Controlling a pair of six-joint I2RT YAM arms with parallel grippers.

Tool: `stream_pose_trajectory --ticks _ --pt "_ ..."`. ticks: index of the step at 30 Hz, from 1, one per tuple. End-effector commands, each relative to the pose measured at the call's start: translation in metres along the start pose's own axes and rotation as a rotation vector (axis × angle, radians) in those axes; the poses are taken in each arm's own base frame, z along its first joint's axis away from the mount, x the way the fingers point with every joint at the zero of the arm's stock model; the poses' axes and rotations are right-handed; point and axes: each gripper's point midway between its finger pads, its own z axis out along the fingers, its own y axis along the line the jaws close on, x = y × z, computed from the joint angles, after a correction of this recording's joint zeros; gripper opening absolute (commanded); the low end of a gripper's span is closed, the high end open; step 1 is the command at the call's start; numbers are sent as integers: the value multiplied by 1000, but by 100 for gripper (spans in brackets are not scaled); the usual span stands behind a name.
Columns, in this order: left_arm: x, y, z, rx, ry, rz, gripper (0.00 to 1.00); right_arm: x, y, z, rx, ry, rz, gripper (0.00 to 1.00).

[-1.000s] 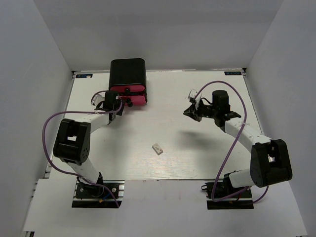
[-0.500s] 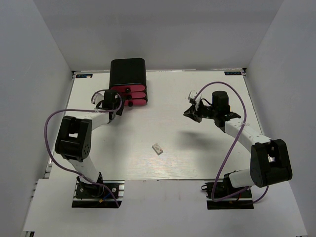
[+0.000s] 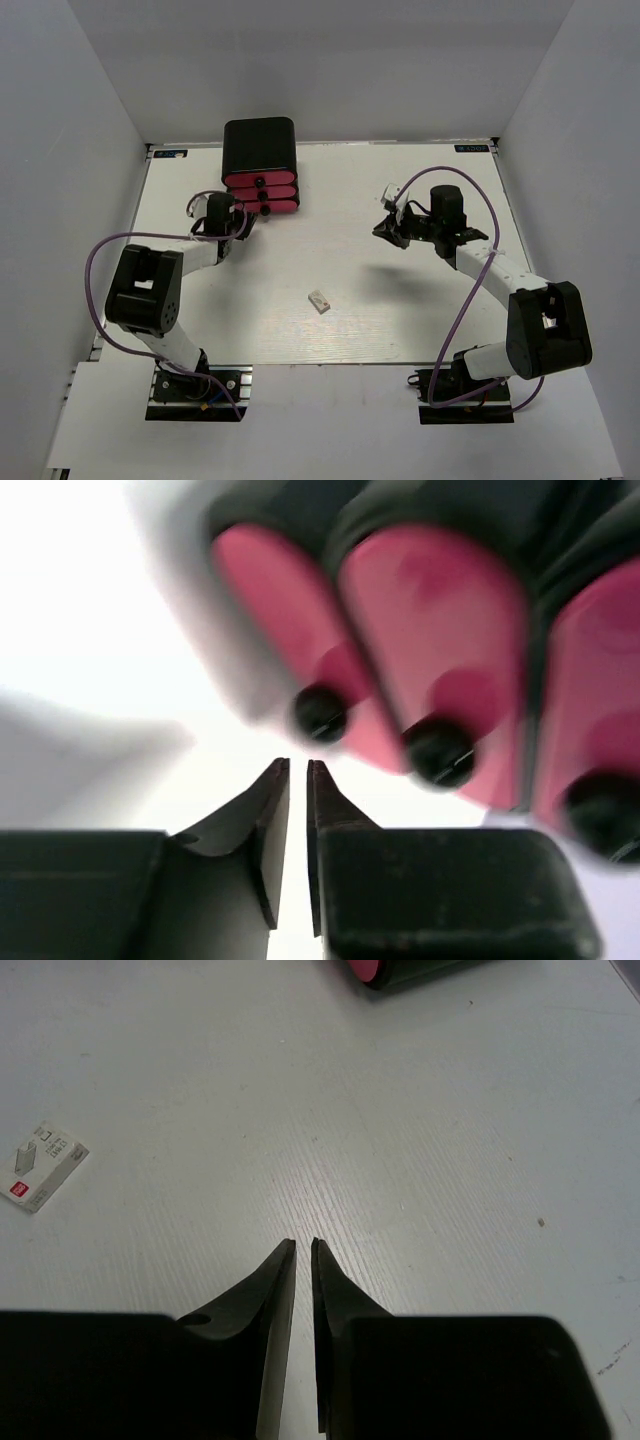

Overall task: Sort the stationery into containers
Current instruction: Close the drawer in the storage box, then open the drawer in the storage box.

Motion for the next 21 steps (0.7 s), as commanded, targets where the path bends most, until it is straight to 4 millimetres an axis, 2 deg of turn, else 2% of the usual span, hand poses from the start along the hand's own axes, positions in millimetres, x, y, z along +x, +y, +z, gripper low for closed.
stream_pose_trajectory --ticks 1,3,4,5,6,7,9,10,14,15,17,18,19,20,21 --pt "2 -7 -23 87 21 95 23 2 1 -4 2 -2 -12 18" --pt "8 -3 -26 89 37 220 21 3 4 -2 -6 -2 -9 18" --pt "4 -4 -25 84 21 272 21 3 4 -2 -6 -3 -9 18" --pt "6 -2 -26 81 27 399 21 4 3 -2 -6 0 -10 18" --pt "3 -11 -23 100 16 460 24 4 3 -1 -8 -2 -8 18" --pt "9 -15 -22 119 36 521 26 2 2 -2 -6 -5 -9 18" --pt "13 -14 -15 133 46 641 35 4 3 0 -13 -3 -9 18" --pt "12 -16 -13 137 43 670 42 3 2 0 -9 -3 -9 18" --pt "10 -13 -3 139 27 746 48 1 1 0 -8 -5 -12 18" --pt "9 -18 -3 165 8 743 48 1 0 0 -3 -4 -15 18" --pt "14 -15 -1 194 21 742 51 2 -1 -1 0 0 -14 18" --pt "17 -24 0 240 17 740 53 2 0 -1 -2 1 -12 18" --pt "18 -18 2 234 22 741 57 3 1 -1 -2 3 -13 18" --pt "26 -13 5 230 48 747 58 3 0 -1 0 3 -12 18" --pt "25 -17 5 238 43 747 58 5 1 -1 -3 7 -11 18"
